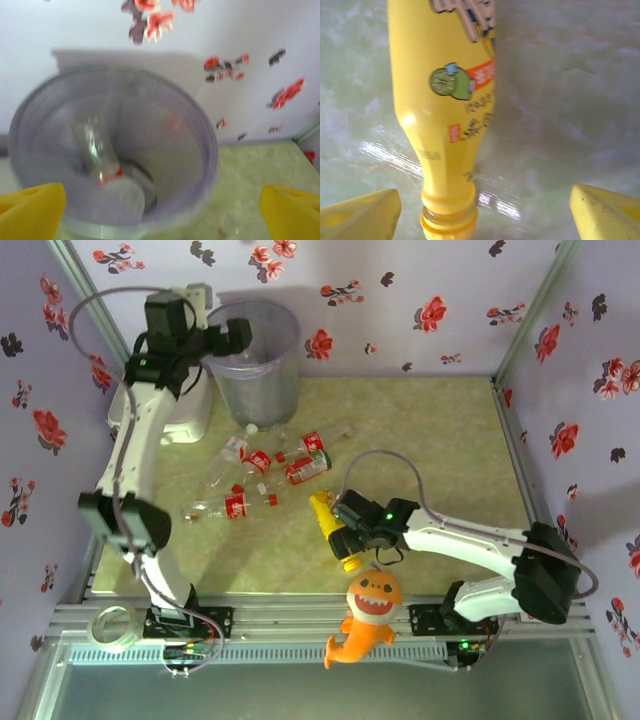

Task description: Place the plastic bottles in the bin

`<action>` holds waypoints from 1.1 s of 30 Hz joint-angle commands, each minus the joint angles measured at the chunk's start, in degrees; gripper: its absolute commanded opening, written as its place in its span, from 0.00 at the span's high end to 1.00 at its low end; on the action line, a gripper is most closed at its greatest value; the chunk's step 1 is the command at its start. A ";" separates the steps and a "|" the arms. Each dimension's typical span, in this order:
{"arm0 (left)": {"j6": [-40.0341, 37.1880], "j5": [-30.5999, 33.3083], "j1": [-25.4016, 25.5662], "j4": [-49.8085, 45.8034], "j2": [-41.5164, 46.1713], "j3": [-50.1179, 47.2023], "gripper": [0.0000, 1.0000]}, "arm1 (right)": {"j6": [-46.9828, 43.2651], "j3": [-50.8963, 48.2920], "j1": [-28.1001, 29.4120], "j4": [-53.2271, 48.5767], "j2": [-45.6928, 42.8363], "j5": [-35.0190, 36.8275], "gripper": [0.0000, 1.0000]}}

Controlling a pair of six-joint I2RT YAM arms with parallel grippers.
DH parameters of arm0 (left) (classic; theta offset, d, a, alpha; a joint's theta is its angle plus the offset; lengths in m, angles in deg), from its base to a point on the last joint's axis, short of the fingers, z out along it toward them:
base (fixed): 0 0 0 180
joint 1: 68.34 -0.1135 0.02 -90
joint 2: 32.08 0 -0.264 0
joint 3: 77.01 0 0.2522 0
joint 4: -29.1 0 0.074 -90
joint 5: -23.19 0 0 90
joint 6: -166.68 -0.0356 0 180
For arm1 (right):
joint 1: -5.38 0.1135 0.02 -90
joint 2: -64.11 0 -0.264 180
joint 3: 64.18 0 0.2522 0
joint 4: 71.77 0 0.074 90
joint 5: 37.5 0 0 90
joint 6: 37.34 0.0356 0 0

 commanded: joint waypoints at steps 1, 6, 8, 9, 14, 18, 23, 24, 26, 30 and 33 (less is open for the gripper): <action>3.78 -0.44 -0.07 6.97 11.23 -17.50 0.00 | 2.18 0.39 0.34 4.82 1.54 -0.87 0.14; 14.15 -2.82 0.40 14.80 26.49 -44.32 0.01 | 4.56 -1.68 0.45 8.79 5.32 -4.17 0.14; 18.10 -2.98 0.98 17.50 31.22 -52.99 0.02 | 5.24 -2.37 0.43 10.70 6.71 -5.01 0.14; 20.38 -3.12 1.16 18.41 33.34 -56.80 0.02 | 5.50 -2.37 0.41 11.21 7.55 -5.00 0.14; 30.43 -7.27 1.34 23.84 40.03 -69.12 0.02 | 5.73 -1.69 0.42 11.20 11.59 -4.94 0.15; 38.16 -10.42 1.51 31.41 41.46 -75.04 0.03 | 5.57 -1.13 0.45 11.25 14.49 -3.84 0.18; 40.72 -10.63 1.74 33.63 41.33 -76.44 0.04 | 4.83 -0.04 0.43 12.23 16.99 -3.11 0.26; 40.85 -10.63 1.73 33.62 41.15 -76.49 0.04 | 4.73 -0.17 0.41 12.77 17.02 -2.97 0.28; 41.11 -10.60 1.77 33.62 40.88 -76.62 0.04 | 4.57 -0.17 0.43 13.54 17.19 -2.83 0.32; 41.78 -10.60 2.02 34.22 40.66 -77.21 0.04 | 4.34 0.40 0.43 13.95 18.10 -3.09 0.38; 41.77 -10.64 2.21 34.10 40.66 -77.23 0.04 | 4.11 0.58 0.47 14.53 18.12 -2.94 0.43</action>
